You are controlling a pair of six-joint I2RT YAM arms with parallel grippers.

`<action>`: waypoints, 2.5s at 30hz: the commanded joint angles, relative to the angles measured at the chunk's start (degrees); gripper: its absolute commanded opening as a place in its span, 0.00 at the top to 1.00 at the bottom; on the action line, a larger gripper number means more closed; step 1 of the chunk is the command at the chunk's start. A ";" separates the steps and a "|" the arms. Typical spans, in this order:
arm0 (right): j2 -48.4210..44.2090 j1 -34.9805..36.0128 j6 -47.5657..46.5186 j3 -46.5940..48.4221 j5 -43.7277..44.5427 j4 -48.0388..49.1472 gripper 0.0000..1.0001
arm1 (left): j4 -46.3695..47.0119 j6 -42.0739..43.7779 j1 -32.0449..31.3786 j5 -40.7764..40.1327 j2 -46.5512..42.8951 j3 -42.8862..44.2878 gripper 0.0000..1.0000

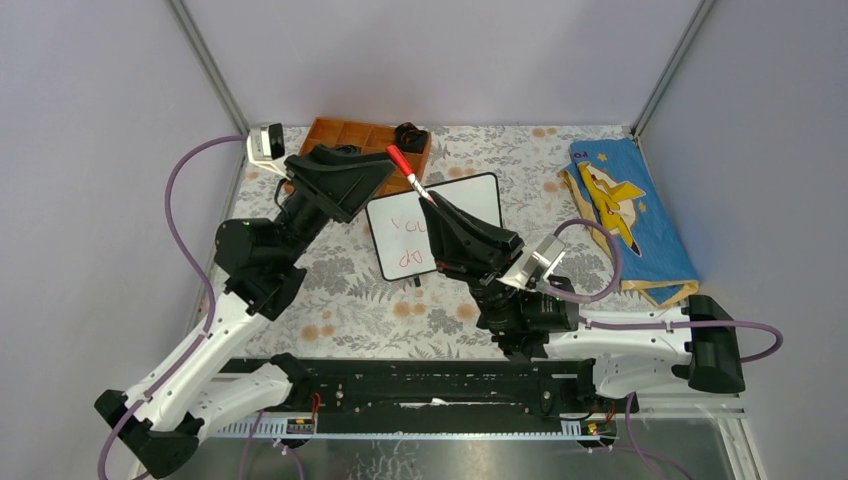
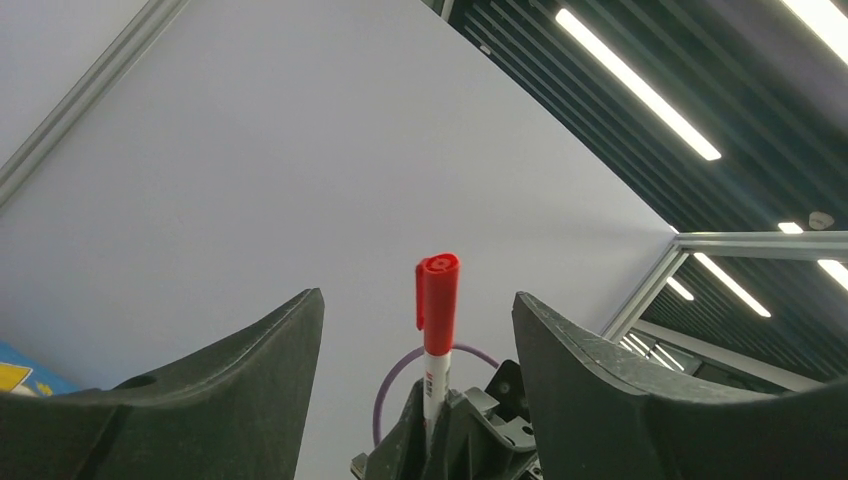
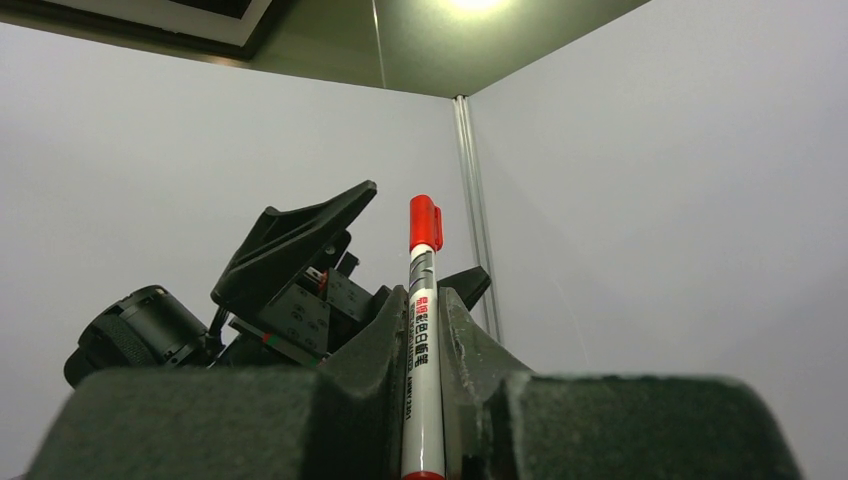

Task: Write a sentence on the whiteboard
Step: Close the whiteboard marker at the center of the board.

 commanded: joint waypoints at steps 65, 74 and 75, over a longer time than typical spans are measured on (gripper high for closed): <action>-1.04 0.19 -1.59 0.78 2.38 -2.59 1.00 | 0.78 0.32 -0.87 -0.10 0.30 -0.36 1.00; -0.43 0.17 -1.50 1.34 2.40 -2.93 1.00 | 0.77 0.54 -1.59 -0.01 0.10 -1.06 1.00; -0.37 0.17 -1.50 1.40 2.39 -2.89 1.00 | 0.76 0.58 -1.75 -0.01 0.17 -1.09 1.00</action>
